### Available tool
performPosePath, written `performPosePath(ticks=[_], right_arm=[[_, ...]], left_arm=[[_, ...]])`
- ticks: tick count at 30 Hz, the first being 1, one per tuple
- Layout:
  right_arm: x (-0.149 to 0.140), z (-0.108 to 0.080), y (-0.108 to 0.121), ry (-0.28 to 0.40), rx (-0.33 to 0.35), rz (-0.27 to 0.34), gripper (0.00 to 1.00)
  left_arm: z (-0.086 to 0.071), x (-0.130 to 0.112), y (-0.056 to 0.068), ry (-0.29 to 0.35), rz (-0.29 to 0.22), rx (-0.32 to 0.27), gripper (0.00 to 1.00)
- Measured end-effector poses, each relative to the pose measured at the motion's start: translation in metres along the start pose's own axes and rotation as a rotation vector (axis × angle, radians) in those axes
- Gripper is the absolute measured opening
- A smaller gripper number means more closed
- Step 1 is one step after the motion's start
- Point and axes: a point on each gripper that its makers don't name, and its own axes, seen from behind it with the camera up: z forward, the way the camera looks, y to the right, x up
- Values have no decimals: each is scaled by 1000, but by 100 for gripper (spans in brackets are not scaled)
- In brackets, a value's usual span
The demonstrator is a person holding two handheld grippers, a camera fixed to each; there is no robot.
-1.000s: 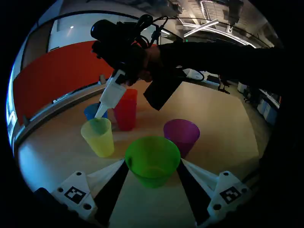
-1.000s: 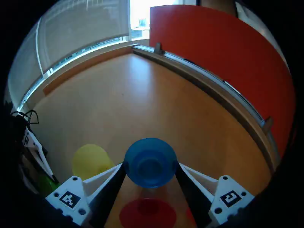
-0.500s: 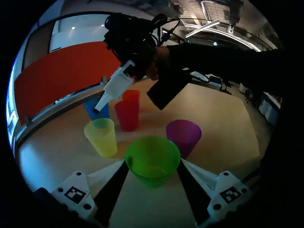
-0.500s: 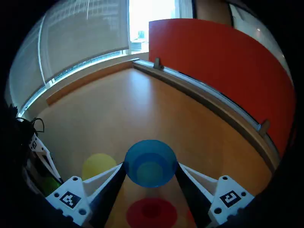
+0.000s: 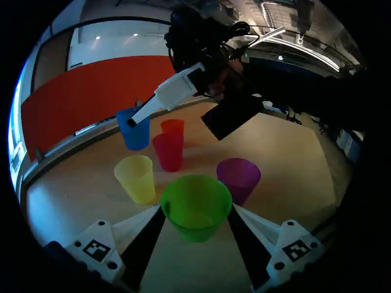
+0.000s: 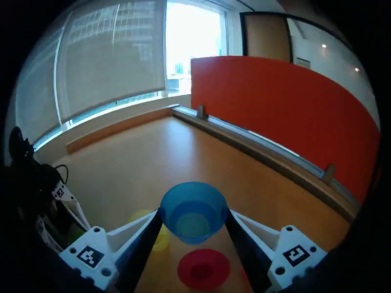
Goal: Pour water
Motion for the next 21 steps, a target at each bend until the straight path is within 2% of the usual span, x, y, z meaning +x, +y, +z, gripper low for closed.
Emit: performPosePath(ticks=[12, 21], right_arm=[[20, -56, -14, 172, -35, -16, 91], [26, -89, -26, 273, -55, -37, 91]], left_arm=[[-7, 16, -4, 40, -15, 27, 86], [-14, 33, -4, 94, -25, 41, 86]])
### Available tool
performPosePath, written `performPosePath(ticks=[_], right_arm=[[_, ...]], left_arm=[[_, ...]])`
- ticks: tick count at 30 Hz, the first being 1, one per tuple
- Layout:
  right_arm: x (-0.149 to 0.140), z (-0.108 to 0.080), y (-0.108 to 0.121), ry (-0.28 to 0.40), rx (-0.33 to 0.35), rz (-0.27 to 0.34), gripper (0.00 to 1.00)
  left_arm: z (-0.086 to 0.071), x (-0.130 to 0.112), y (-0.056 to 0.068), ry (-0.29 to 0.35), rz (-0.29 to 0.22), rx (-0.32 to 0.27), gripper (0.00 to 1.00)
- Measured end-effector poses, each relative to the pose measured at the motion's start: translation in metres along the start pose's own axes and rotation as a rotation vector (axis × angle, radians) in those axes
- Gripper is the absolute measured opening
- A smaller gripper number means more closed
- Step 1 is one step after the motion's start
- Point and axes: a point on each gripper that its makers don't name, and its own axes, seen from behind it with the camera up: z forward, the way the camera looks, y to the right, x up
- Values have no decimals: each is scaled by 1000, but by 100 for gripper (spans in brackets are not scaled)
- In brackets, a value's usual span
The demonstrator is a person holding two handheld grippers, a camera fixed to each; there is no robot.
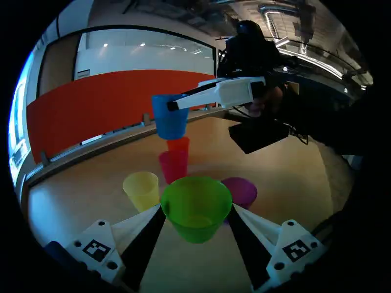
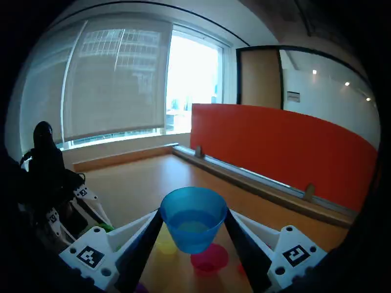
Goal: Pour water
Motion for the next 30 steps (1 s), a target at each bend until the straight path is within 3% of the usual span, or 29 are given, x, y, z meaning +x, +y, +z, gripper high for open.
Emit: performPosePath(ticks=[9, 17, 30], right_arm=[[1, -23, -12, 54, -28, -42, 91], [-1, -37, -28, 88, -34, -43, 91], [-8, -53, -47, 124, -37, 27, 91]], left_arm=[[-8, 22, 3, 74, -6, 16, 86], [-17, 43, 6, 151, -10, 34, 86], [-28, 63, 13, 206, 9, 52, 86]])
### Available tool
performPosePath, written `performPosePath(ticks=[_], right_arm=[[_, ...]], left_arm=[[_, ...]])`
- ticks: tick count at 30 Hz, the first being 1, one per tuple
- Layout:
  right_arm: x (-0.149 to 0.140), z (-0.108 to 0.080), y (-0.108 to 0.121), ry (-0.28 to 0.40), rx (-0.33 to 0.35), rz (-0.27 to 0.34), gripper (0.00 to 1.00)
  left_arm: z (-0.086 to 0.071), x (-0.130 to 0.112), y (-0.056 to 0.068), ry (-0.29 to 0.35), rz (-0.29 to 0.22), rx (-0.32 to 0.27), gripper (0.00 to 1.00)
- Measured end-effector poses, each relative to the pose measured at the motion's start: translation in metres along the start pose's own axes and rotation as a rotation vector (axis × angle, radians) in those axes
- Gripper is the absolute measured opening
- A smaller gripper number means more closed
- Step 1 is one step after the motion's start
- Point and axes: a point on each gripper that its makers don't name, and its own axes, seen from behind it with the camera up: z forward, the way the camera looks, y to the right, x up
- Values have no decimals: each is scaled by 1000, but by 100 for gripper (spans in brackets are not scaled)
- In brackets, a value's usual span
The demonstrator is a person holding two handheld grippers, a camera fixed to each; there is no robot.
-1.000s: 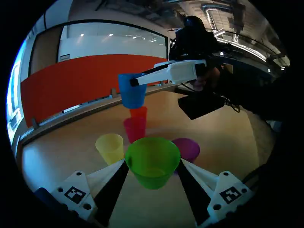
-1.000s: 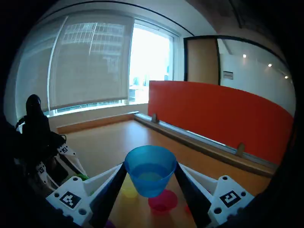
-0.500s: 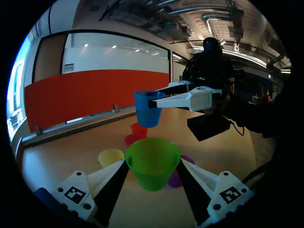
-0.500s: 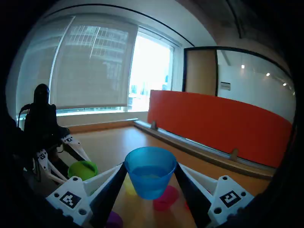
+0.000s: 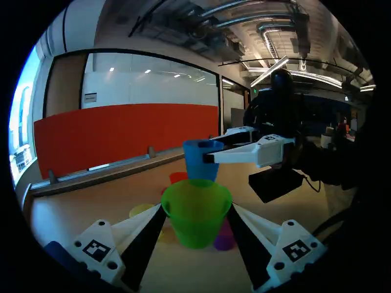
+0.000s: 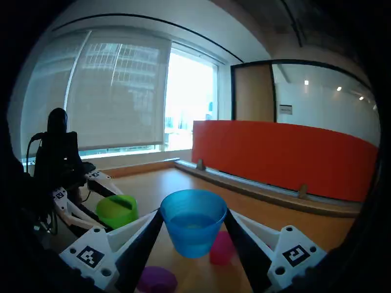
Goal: Pour water
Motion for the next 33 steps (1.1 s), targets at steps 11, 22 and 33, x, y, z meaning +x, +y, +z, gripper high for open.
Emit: performPosePath(ticks=[11, 22, 33], right_arm=[[-6, -10, -4, -1, 1, 16, 91], [3, -11, -4, 5, 10, -53, 91], [10, -13, -9, -24, 43, -245, 91]], left_arm=[[-2, 9, 7, 22, -7, -7, 86], [-1, 12, 10, 7, -43, -28, 86], [4, 5, 14, -29, -31, -43, 86]])
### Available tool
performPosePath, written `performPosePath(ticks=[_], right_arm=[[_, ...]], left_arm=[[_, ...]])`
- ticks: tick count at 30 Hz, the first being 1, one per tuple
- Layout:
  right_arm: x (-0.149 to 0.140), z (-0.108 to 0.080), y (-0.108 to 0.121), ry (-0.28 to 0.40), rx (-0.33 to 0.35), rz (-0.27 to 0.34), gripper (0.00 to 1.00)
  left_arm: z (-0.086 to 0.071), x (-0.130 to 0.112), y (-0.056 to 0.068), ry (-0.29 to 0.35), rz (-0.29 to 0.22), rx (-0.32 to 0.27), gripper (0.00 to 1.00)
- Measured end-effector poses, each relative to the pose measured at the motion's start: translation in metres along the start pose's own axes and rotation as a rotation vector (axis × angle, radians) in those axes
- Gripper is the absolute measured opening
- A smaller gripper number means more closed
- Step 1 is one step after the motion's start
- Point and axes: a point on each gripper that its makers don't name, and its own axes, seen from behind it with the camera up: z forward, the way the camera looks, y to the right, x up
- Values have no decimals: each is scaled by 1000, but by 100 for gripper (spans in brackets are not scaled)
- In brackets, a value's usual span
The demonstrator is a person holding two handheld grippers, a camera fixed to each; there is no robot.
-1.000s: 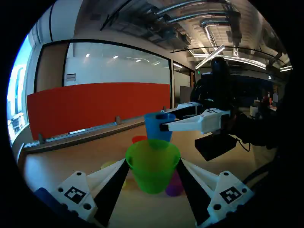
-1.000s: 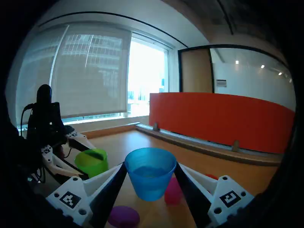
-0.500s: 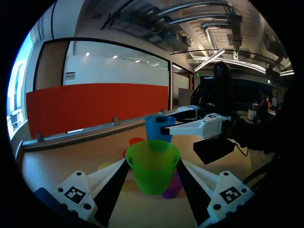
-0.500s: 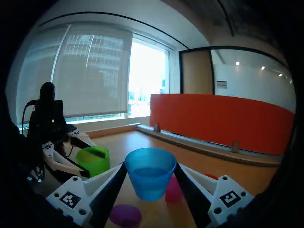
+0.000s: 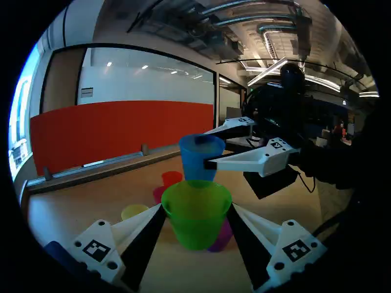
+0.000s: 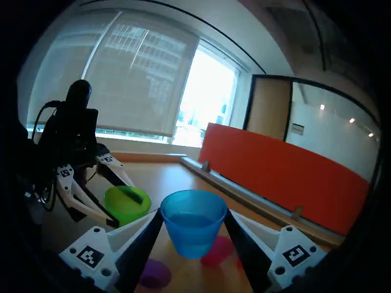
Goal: Pour water
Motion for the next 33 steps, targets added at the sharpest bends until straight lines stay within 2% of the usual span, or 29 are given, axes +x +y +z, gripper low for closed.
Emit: performPosePath(ticks=[9, 33], right_arm=[[9, -1, -1, -21, 16, -185, 91], [30, 8, -5, -54, 65, -471, 91]], left_arm=[[2, 2, 2, -2, -2, -6, 86], [7, 5, 6, 0, 8, -13, 86]])
